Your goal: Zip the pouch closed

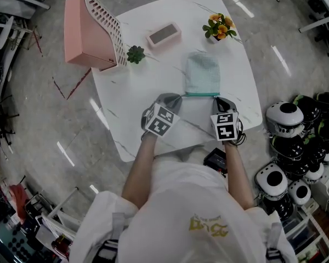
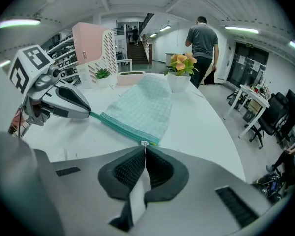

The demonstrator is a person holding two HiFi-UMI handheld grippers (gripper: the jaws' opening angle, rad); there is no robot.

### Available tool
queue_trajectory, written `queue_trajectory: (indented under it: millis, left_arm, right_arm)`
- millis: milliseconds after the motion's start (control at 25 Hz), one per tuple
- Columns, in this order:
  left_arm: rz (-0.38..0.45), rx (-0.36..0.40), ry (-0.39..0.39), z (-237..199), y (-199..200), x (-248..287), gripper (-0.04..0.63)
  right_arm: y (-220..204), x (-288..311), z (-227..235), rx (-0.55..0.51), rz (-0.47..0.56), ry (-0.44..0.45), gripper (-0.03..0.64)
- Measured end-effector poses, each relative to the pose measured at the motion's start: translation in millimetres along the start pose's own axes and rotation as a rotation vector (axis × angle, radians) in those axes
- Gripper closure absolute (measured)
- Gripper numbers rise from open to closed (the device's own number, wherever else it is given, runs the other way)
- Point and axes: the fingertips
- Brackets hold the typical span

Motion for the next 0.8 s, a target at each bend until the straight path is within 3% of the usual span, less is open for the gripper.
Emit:
queue_trajectory:
  millis: [320, 520, 800]
  left_arm:
    - [0.013, -0.016, 0.042, -6.3, 2.8, 1.2, 0.551]
    - [-0.004, -0.035, 0.07, -8.6, -5.6, -1.6, 0.467]
    - [0.093, -0.074, 0.094, -5.5, 12.1, -19.1, 0.484]
  right_arm:
    - [0.2, 1.1, -1.0, 0.065, 0.019, 0.023, 0.595]
    - [0.4, -4.1, 0.2, 0.107, 0.039, 0.014, 0.589]
    - [7.5, -24.9, 0.4, 0.157, 0.098, -0.006, 0.604]
Point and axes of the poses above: the fingertips, and each gripper's own axes: x forward along the fingers, z to its right, y out of its top, and after that the axes turned 4 degrees about z, right-handed
